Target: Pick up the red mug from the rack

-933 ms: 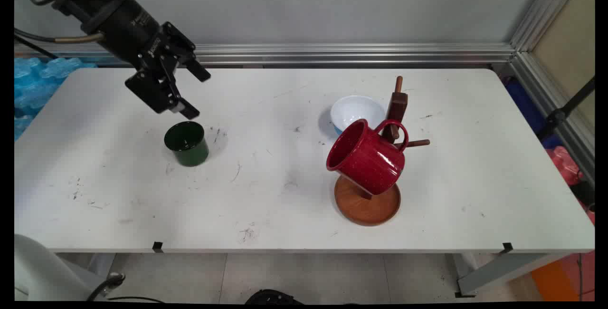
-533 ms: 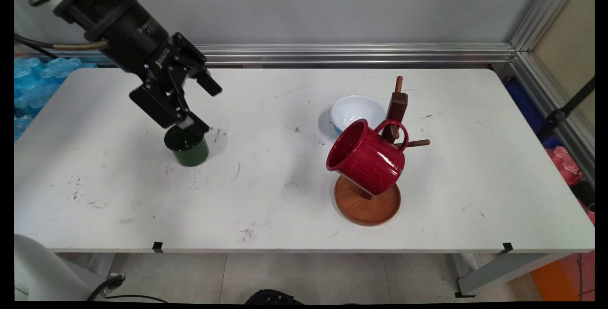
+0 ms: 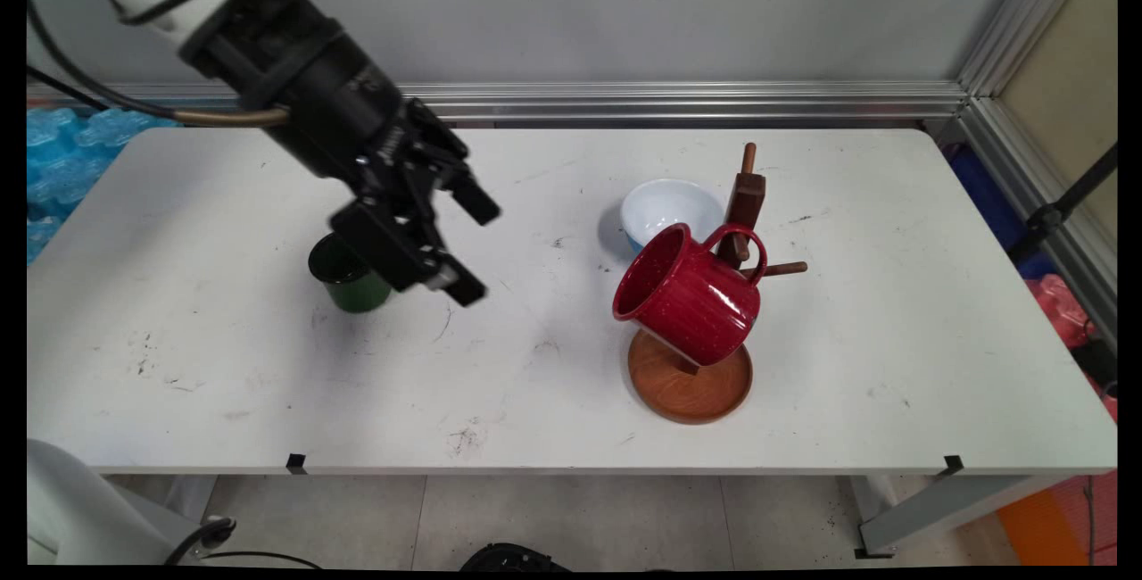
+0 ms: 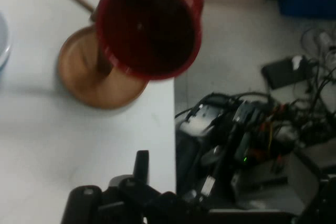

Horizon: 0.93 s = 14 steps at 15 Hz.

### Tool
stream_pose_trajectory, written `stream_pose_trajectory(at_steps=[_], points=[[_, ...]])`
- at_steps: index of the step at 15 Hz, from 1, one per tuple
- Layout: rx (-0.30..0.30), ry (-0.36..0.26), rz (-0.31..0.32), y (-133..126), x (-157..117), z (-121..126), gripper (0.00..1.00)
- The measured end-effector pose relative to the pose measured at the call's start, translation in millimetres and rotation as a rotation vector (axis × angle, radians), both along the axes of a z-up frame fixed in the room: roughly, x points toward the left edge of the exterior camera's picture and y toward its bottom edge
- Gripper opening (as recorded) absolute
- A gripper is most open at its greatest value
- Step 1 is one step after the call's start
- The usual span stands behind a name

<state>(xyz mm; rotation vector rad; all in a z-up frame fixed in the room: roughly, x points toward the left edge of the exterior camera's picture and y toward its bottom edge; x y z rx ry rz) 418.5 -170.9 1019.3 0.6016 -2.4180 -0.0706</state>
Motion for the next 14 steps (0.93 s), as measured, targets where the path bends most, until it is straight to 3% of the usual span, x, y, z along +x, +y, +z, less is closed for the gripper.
stream_pose_trajectory(at_steps=[7, 14], points=[[0.017, 0.044, 0.039, -18, -49, -7, 1.00], [0.038, 0.061, 0.060, -34, -76, -25, 1.00]])
